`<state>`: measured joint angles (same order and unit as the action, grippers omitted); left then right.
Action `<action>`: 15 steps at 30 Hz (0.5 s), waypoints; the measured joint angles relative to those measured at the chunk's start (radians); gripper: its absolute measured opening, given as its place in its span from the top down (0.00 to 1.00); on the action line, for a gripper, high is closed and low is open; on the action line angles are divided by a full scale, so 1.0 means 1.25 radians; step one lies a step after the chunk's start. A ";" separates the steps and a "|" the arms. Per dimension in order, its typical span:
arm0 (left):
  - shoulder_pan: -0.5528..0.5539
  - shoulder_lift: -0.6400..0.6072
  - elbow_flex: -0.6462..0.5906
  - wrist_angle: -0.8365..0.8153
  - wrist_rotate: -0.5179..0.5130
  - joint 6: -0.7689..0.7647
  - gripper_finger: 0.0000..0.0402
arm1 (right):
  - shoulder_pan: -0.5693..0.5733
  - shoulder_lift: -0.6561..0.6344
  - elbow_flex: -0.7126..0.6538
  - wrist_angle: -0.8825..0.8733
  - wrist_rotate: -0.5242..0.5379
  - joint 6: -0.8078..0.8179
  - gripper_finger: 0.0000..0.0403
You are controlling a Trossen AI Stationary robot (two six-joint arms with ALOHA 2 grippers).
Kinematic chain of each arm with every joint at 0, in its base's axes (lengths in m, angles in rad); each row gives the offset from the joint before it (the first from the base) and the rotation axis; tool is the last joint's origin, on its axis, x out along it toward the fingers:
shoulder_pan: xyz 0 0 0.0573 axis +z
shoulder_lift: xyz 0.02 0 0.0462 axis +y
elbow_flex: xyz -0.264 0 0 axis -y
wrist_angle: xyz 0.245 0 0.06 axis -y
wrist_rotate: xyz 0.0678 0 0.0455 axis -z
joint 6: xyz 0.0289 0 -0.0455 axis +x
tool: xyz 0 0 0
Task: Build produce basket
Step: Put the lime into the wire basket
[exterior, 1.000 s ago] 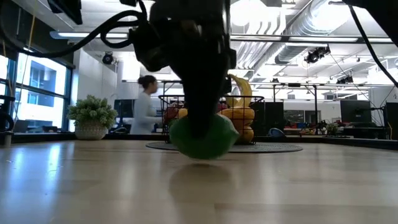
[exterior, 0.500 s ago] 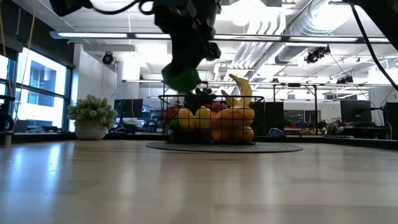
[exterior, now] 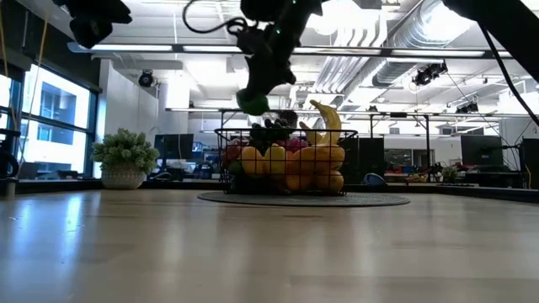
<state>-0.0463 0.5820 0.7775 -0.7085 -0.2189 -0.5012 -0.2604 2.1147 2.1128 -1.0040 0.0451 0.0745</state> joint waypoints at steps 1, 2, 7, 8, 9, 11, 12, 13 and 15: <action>0.000 -0.011 -0.019 0.021 0.003 0.001 0.90 | -0.014 0.000 0.000 0.001 -0.001 -0.016 0.69; 0.000 -0.021 -0.035 0.040 0.005 0.004 0.90 | -0.025 0.000 0.000 0.003 -0.002 -0.031 0.69; 0.000 -0.065 -0.122 0.139 0.005 0.004 0.92 | -0.077 0.002 0.000 0.006 -0.038 -0.076 0.69; 0.000 -0.073 -0.138 0.159 0.005 0.004 0.93 | -0.084 0.006 0.000 0.007 -0.045 -0.079 0.69; 0.000 -0.082 -0.154 0.179 0.005 0.005 0.93 | -0.090 0.010 0.000 0.004 -0.051 -0.081 0.69; 0.000 -0.099 -0.190 0.215 0.002 0.008 0.94 | -0.102 0.026 0.000 -0.006 -0.067 -0.085 0.69; 0.000 -0.108 -0.208 0.231 0.001 0.011 0.95 | -0.105 0.033 0.000 -0.002 -0.078 -0.087 0.69; 0.000 -0.117 -0.226 0.249 -0.001 0.012 0.95 | -0.107 0.042 0.000 -0.007 -0.086 -0.088 0.69; 0.000 -0.134 -0.264 0.290 -0.001 0.012 0.96 | -0.107 0.057 0.000 -0.007 -0.087 -0.087 0.69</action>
<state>-0.0463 0.4145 0.4475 -0.3459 -0.2207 -0.4862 -0.3946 2.1862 2.1128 -1.0122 -0.0639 -0.0346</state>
